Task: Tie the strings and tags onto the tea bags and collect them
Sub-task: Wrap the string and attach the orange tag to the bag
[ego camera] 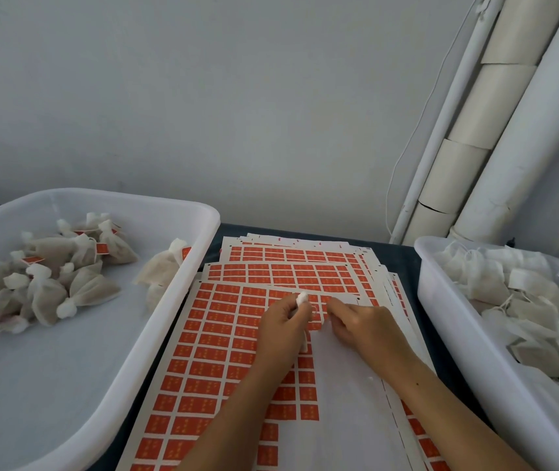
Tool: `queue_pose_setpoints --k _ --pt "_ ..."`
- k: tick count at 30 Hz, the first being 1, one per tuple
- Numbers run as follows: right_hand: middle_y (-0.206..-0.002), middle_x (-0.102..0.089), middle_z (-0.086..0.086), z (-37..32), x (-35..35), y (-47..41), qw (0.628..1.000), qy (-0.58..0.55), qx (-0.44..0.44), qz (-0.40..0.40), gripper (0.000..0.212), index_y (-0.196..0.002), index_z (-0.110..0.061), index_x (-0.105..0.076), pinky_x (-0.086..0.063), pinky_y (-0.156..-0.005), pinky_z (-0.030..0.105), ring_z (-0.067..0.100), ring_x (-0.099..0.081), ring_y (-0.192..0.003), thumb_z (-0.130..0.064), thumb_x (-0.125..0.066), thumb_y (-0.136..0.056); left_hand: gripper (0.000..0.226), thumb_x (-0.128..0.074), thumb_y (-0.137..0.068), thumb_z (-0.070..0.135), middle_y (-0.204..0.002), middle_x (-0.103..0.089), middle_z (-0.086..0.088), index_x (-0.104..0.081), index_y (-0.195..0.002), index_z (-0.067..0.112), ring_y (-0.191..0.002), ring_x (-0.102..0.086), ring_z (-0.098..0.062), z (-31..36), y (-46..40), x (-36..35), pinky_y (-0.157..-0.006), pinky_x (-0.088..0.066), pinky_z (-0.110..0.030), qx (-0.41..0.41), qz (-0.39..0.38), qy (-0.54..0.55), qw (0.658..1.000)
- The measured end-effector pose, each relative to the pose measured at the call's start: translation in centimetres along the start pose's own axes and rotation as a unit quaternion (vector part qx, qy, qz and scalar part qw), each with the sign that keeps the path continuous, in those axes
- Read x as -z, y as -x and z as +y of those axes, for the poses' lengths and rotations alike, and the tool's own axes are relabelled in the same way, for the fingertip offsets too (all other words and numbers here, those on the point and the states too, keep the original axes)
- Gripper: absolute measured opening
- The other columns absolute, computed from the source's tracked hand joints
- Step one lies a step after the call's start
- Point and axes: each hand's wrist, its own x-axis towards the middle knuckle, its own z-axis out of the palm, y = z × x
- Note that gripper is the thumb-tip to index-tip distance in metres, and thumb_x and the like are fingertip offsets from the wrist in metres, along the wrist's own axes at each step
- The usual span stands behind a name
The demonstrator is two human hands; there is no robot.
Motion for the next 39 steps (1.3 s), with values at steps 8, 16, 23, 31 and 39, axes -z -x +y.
queue_pose_setpoints --k 8,16,23,31,39 --pt "-0.089 -0.067 -0.009 -1.5 -1.6 -1.3 0.956 -0.211 -0.201 0.023 0.009 -0.096 -0.026 -0.056 -0.047 -0.07 0.007 0.003 -0.061 -0.071 -0.032 -0.058 -0.089 0.03 -0.049 -0.096 0.02 -0.062 -0.057 0.0 -0.059 -0.068 0.018 -0.057 -0.051 -0.009 0.1 -0.1 0.1 -0.055 -0.043 -0.013 -0.01 0.0 0.001 1.0" --pt "-0.085 -0.055 -0.02 -2.1 -2.2 -1.5 0.91 -0.28 -0.298 0.072 0.022 -0.099 -0.032 -0.052 -0.039 -0.054 0.001 -0.005 -0.055 -0.065 -0.028 -0.067 -0.083 0.023 -0.057 -0.092 0.018 -0.06 -0.065 0.004 -0.067 -0.073 0.013 -0.055 -0.061 -0.005 0.8 0.0 1.0 -0.057 -0.048 -0.01 0.014 -0.022 0.094 0.995" --pt "-0.097 -0.062 -0.02 -1.6 0.2 -1.0 0.786 -0.437 -0.355 0.255 0.027 -0.111 -0.032 -0.058 -0.056 -0.068 0.018 0.005 -0.067 -0.08 -0.022 -0.063 -0.086 0.02 -0.058 -0.092 0.022 -0.067 -0.069 -0.002 -0.069 -0.078 0.012 -0.057 -0.062 -0.01 1.3 0.2 1.3 -0.06 -0.052 -0.015 0.04 -0.028 0.127 0.991" --pt "-0.126 -0.051 -0.017 -2.7 1.2 -0.2 0.706 -0.57 -0.326 0.266 0.053 -0.117 -0.055 -0.043 -0.057 -0.07 0.024 0.009 -0.063 -0.1 -0.031 -0.071 -0.079 0.018 -0.058 -0.09 0.019 -0.077 -0.07 -0.004 -0.073 -0.08 0.016 -0.066 -0.064 -0.02 1.5 0.4 1.2 -0.07 -0.056 -0.028 0.014 -0.09 0.132 0.987" --pt "-0.131 -0.049 -0.015 -3.3 0.8 -0.1 0.739 -0.563 -0.291 0.226 0.068 -0.126 -0.047 -0.038 -0.052 -0.064 0.013 -0.005 -0.062 -0.097 -0.028 -0.076 -0.072 0.019 -0.059 -0.082 0.032 -0.071 -0.069 -0.003 -0.074 -0.077 0.022 -0.061 -0.064 -0.016 1.4 0.8 0.6 -0.064 -0.054 -0.02 -0.03 -0.17 0.086 0.981"
